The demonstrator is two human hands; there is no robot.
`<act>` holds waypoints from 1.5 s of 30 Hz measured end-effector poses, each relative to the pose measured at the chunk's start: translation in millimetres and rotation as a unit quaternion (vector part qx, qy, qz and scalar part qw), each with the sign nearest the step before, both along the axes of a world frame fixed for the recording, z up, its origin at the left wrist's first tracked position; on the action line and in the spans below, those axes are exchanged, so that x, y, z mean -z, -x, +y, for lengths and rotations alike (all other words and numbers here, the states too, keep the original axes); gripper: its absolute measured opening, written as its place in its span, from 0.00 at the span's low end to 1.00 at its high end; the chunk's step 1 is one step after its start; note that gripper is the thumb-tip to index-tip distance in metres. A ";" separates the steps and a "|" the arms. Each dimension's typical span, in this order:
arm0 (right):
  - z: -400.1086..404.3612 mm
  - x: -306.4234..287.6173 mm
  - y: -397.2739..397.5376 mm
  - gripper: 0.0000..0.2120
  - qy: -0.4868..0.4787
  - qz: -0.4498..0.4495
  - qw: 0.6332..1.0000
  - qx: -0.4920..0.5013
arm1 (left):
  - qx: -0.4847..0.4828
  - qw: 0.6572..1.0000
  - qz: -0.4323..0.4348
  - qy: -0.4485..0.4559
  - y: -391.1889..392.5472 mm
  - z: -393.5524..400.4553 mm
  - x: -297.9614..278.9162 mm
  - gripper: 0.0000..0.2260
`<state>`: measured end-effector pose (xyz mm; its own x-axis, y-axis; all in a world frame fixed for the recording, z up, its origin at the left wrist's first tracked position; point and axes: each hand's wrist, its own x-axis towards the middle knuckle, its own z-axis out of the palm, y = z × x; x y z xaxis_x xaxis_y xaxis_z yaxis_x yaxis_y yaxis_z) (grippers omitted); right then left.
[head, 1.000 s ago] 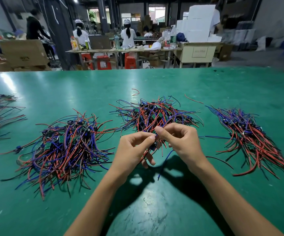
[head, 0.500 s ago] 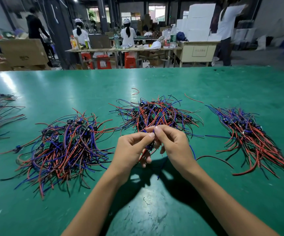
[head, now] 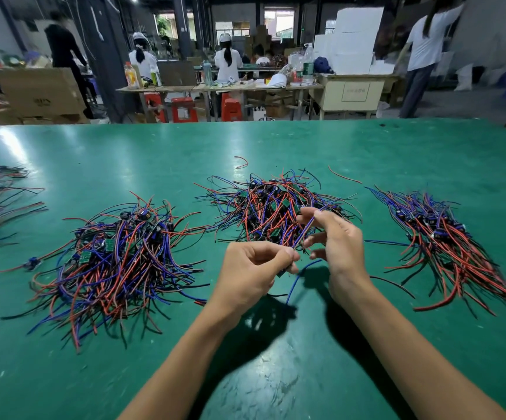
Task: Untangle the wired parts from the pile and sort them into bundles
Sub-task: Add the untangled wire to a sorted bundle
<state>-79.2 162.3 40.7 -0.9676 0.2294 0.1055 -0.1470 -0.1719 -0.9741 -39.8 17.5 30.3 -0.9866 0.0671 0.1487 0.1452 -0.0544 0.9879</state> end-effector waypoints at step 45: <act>-24.4 -2.2 -24.1 0.08 0.040 0.068 0.995 -0.064 | -0.005 0.982 -0.115 -0.151 0.1 -24.0 -20.8 0.19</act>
